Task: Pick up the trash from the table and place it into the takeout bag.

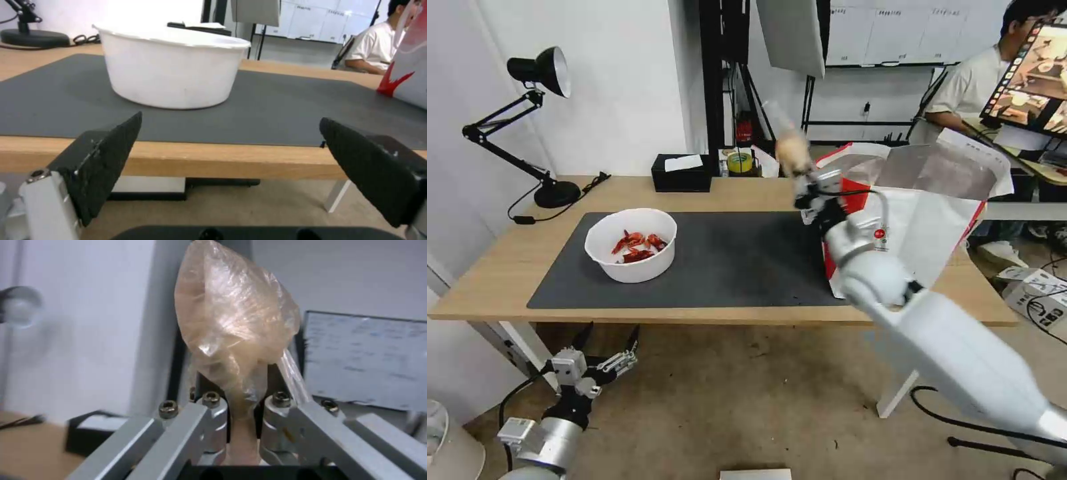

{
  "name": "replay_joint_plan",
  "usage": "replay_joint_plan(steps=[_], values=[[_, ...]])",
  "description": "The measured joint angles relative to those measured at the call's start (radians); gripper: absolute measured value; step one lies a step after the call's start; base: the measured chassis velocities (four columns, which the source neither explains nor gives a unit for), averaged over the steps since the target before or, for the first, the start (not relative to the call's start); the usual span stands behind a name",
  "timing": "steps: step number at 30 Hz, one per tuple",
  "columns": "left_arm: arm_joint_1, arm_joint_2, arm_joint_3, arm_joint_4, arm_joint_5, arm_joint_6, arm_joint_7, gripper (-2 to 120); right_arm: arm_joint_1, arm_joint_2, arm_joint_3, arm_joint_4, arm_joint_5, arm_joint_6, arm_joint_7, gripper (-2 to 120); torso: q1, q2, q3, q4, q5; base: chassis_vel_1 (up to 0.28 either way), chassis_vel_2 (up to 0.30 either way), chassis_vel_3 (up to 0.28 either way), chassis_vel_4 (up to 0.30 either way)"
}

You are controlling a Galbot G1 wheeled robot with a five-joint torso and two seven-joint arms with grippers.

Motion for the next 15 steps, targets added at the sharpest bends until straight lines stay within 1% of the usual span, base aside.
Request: replay_joint_plan(steps=[1, 2, 5, 9, 13, 15], values=[[-0.004, 0.001, 0.005, 0.000, 0.000, 0.001, 0.000, 100, -0.005, -0.013, 0.023, 0.011, -0.002, -0.013, 0.016, 5, 0.000, 0.000, 0.000, 0.0000, -0.0001, 0.000, 0.000, 0.000, 0.000], [-0.004, 0.001, 0.005, 0.000, 0.000, 0.001, 0.000, 100, -0.005, -0.013, 0.023, 0.011, -0.002, -0.013, 0.016, 5, 0.000, 0.000, 0.000, 0.0000, -0.0001, 0.000, 0.000, 0.000, 0.000], [-0.010, 0.000, 0.014, 0.001, 0.000, 0.001, 0.000, 100, -0.024, -0.046, 0.068, 0.035, 0.012, -0.067, 0.077, 5, 0.000, 0.000, 0.000, 0.0000, -0.0002, 0.000, 0.000, 0.000, 0.000], [-0.014, 0.002, 0.018, 0.004, 0.000, 0.001, 0.000, 100, -0.044, -0.062, 0.090, 0.027, 0.018, -0.093, 0.116, 5, 0.000, 0.000, 0.000, 0.0001, -0.0001, 0.000, 0.000, 0.000, 0.000], [-0.018, 0.004, 0.021, 0.004, -0.004, -0.004, 0.000, 100, -0.050, -0.063, 0.096, 0.019, 0.025, -0.102, 0.133, 5, 0.000, 0.000, 0.000, 0.0001, 0.0000, 0.000, 0.000, 0.000, 0.000], [-0.022, 0.007, 0.024, 0.005, -0.007, -0.008, 0.000, 100, -0.050, -0.063, 0.096, 0.018, 0.053, -0.146, 0.163, 4, 0.000, 0.000, 0.000, 0.0001, -0.0003, 0.000, 0.000, 0.000, 0.000]])
